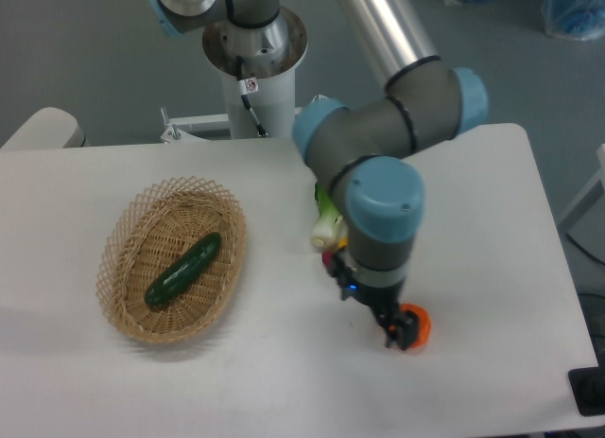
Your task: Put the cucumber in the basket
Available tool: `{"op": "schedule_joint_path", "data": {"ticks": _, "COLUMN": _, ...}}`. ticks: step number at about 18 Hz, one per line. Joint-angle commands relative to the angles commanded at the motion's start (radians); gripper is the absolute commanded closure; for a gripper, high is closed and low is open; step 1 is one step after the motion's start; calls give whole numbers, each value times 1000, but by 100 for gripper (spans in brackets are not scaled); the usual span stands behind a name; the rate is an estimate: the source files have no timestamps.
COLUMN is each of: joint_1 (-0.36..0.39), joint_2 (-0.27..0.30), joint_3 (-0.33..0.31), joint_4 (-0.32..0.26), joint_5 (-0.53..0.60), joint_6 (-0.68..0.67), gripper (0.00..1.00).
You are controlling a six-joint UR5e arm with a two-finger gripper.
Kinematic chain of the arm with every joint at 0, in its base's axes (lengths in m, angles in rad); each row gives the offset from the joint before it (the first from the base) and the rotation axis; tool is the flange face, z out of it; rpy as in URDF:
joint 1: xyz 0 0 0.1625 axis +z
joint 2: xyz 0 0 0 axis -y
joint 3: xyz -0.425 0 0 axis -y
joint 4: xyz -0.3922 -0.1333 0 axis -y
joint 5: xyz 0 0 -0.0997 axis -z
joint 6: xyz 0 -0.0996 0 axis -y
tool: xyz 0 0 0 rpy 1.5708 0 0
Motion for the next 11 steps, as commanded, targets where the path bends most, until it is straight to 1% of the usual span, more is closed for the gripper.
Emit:
{"op": "schedule_joint_path", "data": {"ticks": 4, "joint_1": 2, "joint_2": -26, "joint_3": 31, "joint_4": 0, "joint_5": 29, "joint_6": 6, "gripper": 0}}
{"op": "schedule_joint_path", "data": {"ticks": 11, "joint_1": 5, "joint_2": -31, "joint_3": 34, "joint_4": 2, "joint_5": 29, "joint_6": 6, "gripper": 0}}
